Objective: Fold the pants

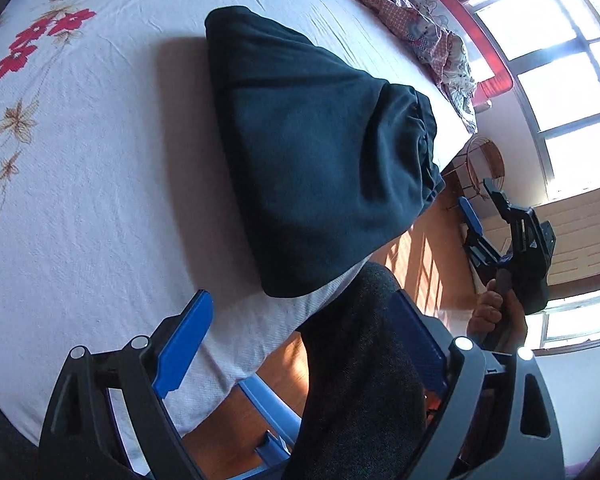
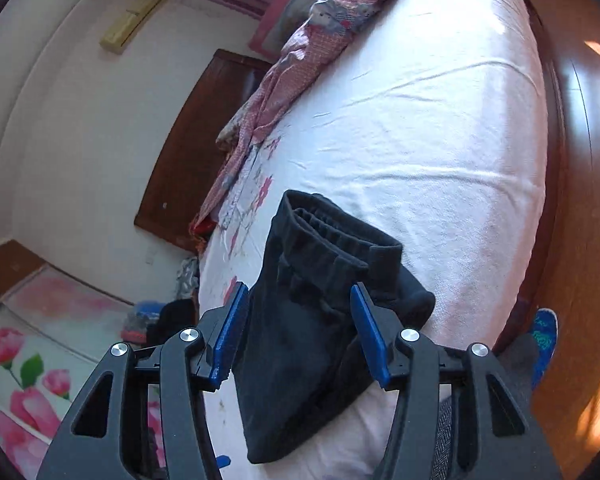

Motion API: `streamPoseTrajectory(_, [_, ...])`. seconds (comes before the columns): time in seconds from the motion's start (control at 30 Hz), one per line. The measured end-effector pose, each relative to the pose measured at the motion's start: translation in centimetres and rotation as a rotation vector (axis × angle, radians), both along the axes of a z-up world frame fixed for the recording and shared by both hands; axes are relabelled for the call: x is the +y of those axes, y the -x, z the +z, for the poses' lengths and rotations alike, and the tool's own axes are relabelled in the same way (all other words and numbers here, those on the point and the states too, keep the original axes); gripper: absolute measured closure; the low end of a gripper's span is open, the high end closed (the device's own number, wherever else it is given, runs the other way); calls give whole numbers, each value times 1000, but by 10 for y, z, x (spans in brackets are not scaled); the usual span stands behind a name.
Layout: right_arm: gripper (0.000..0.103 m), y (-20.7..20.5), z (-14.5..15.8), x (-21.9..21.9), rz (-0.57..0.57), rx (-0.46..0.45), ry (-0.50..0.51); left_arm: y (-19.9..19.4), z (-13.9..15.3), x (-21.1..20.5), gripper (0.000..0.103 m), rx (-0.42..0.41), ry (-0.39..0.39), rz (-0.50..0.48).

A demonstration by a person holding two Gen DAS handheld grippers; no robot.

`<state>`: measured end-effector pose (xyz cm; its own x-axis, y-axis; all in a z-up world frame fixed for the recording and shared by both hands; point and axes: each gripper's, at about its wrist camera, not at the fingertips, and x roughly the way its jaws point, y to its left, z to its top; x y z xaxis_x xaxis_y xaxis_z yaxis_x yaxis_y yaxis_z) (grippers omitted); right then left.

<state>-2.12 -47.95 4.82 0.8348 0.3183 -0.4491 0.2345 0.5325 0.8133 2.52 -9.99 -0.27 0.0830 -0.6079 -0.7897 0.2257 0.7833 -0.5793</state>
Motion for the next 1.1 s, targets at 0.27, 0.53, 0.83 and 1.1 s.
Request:
streamPoseTrajectory(0.27, [51,-22,-41,16,-35,180,5,17,-6,10,13,24,10,4])
streamPoseTrajectory(0.53, [89,-13,2,21,-31,131,201,12,-15,18,12,44,-3,33])
streamPoseTrajectory(0.83, [78,11,-64,-5,-150,165,-79,-15,16,-47,10,-313,-47,-128])
streamPoseTrajectory(1.1, [63,-2,19,16,-67,-20,41,-7,-3,-102,2,-358,-56,-283])
